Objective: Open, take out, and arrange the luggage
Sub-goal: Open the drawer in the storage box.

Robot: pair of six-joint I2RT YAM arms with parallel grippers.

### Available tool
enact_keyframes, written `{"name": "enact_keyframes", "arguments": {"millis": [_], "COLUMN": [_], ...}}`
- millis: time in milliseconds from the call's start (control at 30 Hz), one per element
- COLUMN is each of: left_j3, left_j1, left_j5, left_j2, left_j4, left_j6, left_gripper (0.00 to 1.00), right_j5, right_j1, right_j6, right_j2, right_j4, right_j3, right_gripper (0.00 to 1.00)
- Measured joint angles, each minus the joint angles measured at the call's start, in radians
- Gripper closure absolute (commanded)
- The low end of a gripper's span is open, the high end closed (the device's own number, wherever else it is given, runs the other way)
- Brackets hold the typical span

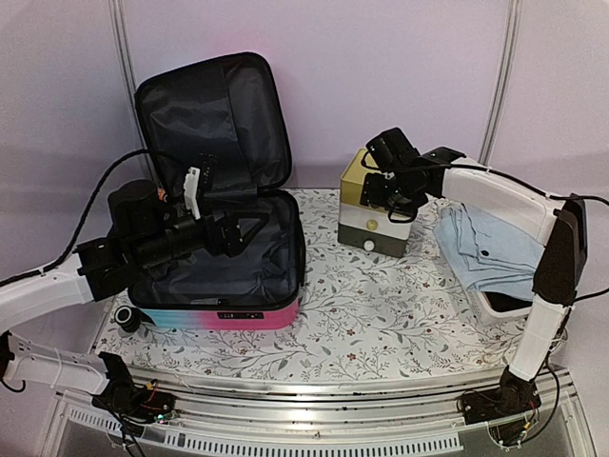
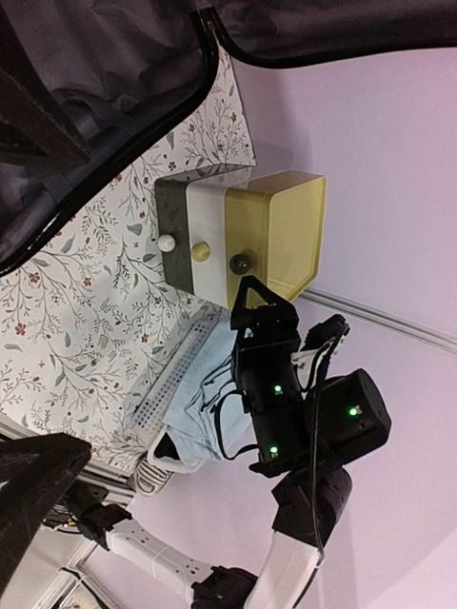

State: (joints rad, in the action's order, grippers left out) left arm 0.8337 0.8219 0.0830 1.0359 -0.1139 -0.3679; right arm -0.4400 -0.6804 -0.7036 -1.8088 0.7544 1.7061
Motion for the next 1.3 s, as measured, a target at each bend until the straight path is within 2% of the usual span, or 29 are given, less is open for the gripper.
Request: {"name": "enact_keyframes", "arguments": {"millis": [100, 300, 633, 1100, 1300], "left_j3": [-0.008, -0.016, -0.028, -0.048, -0.048], "left_j1": [0.000, 0.000, 0.000, 0.000, 0.000], "left_j5": [-0.003, -0.011, -0.013, -0.013, -0.013], "left_j2": [-0.011, -0.016, -0.017, -0.017, -0.017], "left_j4": [0.000, 0.001, 0.000, -0.002, -0.001], "left_j6": [0.002, 0.006, 0.016, 0.016, 0.017], "left_gripper": [0.02, 0.02, 0.02, 0.02, 0.02], "right_j5": [-0.006, -0.017, -0.028, -0.030, -0.018], "right_j1": [0.001, 0.007, 0.022, 0.057, 0.056], "right_j6": [-0.036, -0.114, -0.202, -0.220, -0.214], "right_j2": [-0.029, -0.074, -0.156, -0.218, -0.232], "right_j4": [0.018, 0.050, 0.084, 0.054, 0.048], "right_j3": [0.033, 0.074, 0.128, 0.192, 0.198], "right_gripper": [0.28, 0.31, 0.43, 0.44, 0.58]}}
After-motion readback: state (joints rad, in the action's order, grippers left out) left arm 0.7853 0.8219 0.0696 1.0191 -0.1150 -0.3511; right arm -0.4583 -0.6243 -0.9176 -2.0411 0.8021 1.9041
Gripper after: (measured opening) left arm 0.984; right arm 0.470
